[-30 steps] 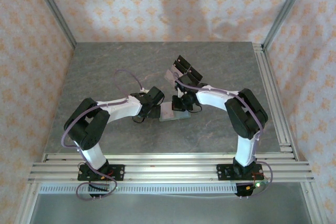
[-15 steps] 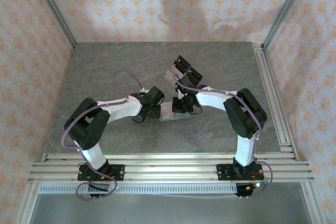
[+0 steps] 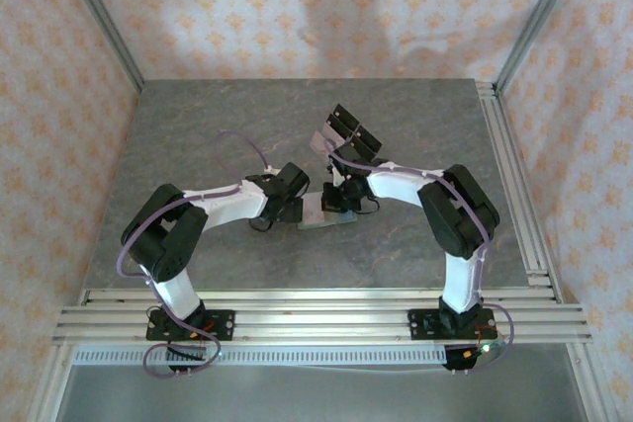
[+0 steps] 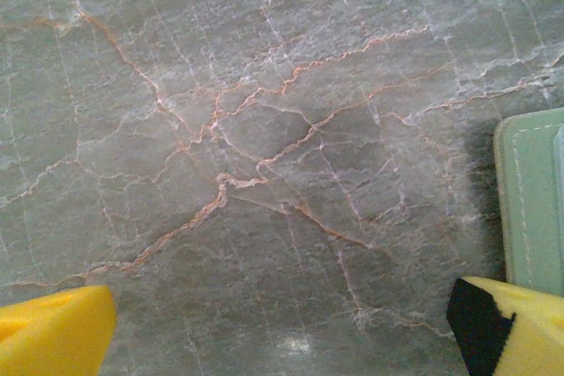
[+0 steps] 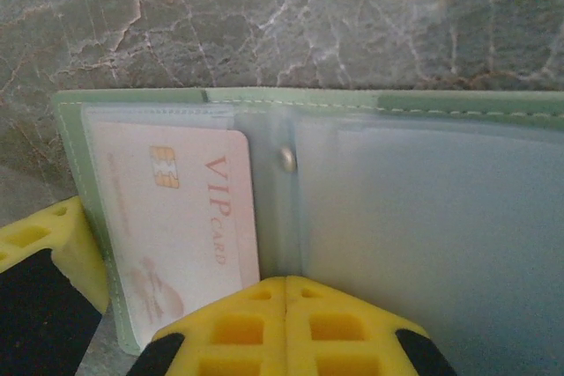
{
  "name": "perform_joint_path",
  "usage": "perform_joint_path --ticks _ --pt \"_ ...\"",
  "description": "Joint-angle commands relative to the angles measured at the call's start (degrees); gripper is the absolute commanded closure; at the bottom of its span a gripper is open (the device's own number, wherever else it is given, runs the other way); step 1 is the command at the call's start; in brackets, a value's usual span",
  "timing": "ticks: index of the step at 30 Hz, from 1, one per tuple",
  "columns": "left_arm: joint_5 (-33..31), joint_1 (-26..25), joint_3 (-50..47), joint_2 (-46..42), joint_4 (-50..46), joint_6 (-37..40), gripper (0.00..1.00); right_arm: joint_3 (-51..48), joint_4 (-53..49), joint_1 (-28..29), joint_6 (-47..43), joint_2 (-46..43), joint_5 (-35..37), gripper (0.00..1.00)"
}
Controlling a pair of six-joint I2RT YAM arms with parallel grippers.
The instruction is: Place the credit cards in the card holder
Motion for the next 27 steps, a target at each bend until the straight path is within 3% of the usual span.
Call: perform_joint_path --ticks 1,10,15,27 --pt "-0.4 0.6 -1.4 1.9 0.6 -0.4 0.01 1.8 0.7 1.7 -0.7 2.6 -3.6 1.0" --pt "-1.4 0.6 -1.7 -0.5 -1.1 -0.9 0.0 1.6 -0.3 1.7 -1.4 1.4 -2.7 0.95" --pt "-3.4 1.0 -1.9 -3.8 -3.3 -1.1 0.0 -0.3 -0.8 0.1 -0.8 -3.6 0.7 0.81" --pt "-4.4 2.7 -2.2 -6.2 -4.6 -0.5 0.0 -1.6 -3.6 -2.6 -2.0 -1.7 4.2 0.83"
